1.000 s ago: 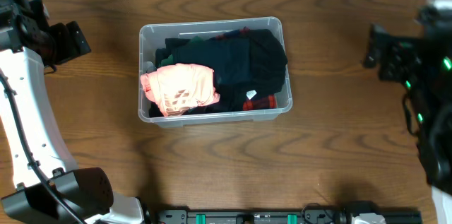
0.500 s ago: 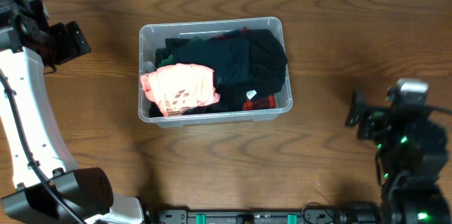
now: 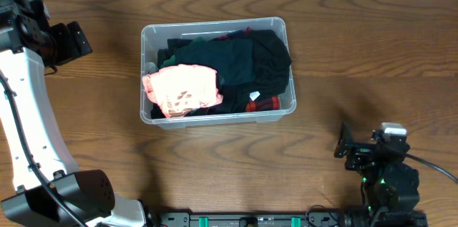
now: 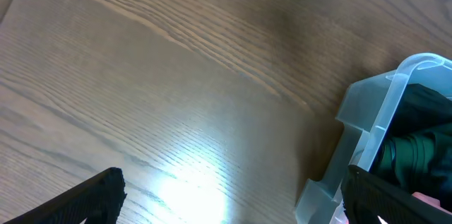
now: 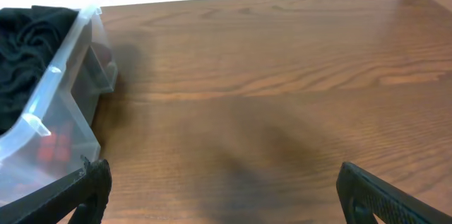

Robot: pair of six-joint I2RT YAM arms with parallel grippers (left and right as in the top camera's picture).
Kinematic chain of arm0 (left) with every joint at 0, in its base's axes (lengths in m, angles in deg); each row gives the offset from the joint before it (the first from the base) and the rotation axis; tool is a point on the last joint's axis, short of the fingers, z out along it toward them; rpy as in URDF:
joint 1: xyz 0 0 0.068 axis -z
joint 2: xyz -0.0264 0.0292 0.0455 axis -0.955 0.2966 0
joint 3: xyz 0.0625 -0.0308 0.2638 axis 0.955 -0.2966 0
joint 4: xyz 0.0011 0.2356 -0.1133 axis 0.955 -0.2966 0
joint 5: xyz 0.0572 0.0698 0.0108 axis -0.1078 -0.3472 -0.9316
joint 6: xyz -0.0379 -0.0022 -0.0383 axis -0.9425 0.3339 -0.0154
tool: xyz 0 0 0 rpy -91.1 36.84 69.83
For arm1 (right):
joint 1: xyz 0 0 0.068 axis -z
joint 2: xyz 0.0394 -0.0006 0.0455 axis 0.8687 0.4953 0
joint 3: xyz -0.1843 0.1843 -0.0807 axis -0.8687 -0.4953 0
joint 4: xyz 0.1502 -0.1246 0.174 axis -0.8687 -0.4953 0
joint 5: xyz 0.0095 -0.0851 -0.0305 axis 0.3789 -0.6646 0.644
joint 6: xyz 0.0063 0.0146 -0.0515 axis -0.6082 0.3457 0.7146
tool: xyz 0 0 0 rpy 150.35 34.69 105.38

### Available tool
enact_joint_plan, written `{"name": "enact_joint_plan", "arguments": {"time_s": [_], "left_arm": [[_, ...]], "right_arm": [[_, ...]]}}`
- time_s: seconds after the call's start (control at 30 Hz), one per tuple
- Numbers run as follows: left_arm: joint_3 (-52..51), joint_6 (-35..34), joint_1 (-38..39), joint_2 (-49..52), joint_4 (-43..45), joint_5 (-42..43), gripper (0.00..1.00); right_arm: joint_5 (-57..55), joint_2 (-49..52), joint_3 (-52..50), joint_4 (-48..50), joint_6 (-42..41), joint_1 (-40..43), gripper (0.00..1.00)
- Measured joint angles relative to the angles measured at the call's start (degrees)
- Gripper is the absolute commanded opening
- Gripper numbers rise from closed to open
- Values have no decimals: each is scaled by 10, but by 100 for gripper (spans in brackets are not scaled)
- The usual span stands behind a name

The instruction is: Pack container

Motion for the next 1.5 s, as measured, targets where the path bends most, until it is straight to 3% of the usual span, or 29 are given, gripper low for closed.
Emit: {"name": "enact_joint_plan", "arguments": {"time_s": [0.57,1.5], "left_arm": [[0,0,0,0,0,0,98],[0,0,0,0,0,0,98]], "right_arm": [[0,-54,-96,-2,-13,0,99],[0,-56,-96,0,-13,0,99]]}}
